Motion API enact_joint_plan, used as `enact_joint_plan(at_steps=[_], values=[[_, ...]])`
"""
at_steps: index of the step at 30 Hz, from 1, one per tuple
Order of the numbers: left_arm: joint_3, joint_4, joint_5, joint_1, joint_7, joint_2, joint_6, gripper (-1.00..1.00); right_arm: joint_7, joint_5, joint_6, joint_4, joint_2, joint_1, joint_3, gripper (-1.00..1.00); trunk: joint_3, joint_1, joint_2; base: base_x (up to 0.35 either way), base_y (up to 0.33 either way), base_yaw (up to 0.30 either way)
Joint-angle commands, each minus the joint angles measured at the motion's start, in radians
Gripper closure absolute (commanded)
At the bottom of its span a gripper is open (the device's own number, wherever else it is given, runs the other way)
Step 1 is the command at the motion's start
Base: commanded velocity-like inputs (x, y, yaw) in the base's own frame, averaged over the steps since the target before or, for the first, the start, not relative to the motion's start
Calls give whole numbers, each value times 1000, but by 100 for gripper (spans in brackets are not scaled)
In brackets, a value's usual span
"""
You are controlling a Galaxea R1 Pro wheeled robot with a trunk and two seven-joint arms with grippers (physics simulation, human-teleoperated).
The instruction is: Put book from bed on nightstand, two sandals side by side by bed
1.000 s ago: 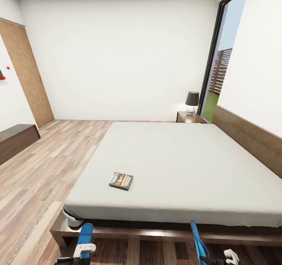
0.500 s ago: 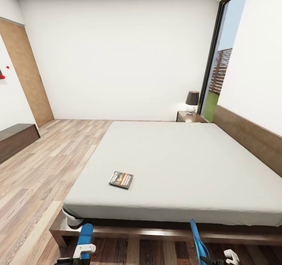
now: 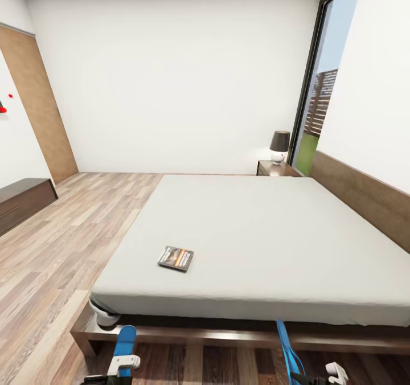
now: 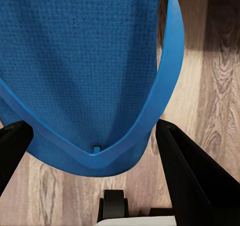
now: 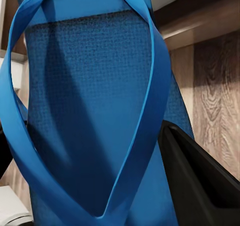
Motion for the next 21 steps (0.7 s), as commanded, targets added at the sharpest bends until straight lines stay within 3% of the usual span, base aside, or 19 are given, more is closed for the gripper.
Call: enact_joint_plan(at_steps=[1,21], values=[[-8,-2,10,0,1,1,5,100,4,-11,11,3,0,-1,6,100,-4,4,-8,0,0,0],[-6,-1,15,5,-3,-7,4,100,-3,-12,10,3,-1,-2,6,100,-67,81,-148,0,0,0]])
